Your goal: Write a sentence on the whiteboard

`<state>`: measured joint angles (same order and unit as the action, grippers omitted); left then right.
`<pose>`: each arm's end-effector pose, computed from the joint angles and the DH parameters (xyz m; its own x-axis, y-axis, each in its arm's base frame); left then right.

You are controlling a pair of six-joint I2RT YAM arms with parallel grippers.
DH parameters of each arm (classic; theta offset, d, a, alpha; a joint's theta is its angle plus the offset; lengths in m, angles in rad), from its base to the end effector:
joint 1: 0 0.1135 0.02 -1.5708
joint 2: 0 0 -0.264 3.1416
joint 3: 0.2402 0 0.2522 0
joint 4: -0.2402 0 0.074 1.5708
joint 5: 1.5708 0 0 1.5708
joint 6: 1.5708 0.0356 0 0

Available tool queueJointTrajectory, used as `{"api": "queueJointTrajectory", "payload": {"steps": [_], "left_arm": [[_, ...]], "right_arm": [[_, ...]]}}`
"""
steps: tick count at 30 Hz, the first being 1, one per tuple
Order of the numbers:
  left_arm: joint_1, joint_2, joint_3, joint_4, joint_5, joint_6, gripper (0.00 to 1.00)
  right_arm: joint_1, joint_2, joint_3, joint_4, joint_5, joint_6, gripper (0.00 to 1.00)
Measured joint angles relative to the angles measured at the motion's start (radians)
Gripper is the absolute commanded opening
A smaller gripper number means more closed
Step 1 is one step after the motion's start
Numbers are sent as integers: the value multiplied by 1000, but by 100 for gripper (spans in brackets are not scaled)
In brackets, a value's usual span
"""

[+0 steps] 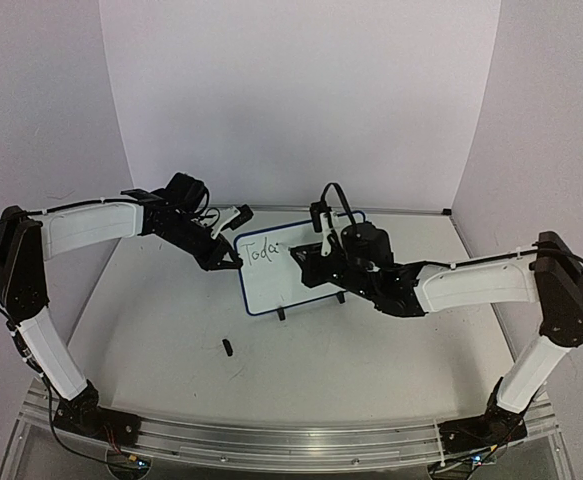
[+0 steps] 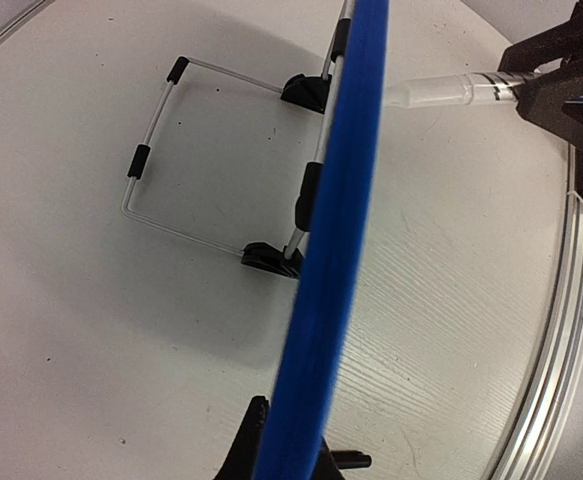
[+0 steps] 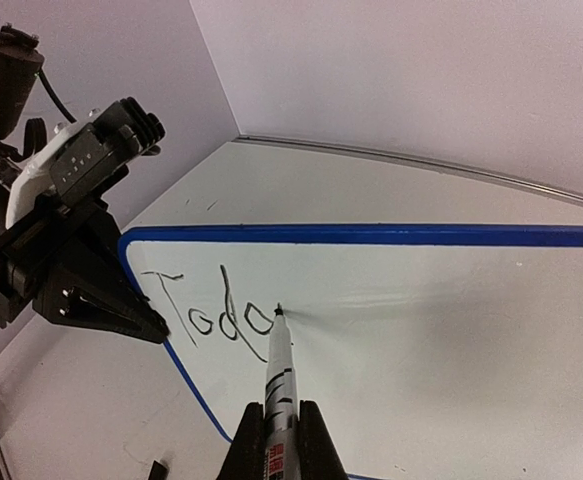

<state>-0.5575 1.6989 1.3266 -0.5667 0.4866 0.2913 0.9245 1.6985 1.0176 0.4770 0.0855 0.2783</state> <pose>0.3018 -0.2078 0.2570 -0.4543 0.5824 -0.6741 0.8691 0.4559 -0.1918 0.2367 0.3087 0.2456 -0.3219 0.0278 -0.9464 -0.6829 0.6856 0.2524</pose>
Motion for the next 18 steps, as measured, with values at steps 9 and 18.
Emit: {"api": "queueJointTrajectory", "payload": {"steps": [9, 18], "left_arm": [[0, 1, 0, 1, 0, 0, 0], [0, 1, 0, 0, 0, 0, 0]], "right_arm": [[1, 0, -17, 3, 20, 11, 0], [1, -3, -50, 0, 32, 16, 0]]}}
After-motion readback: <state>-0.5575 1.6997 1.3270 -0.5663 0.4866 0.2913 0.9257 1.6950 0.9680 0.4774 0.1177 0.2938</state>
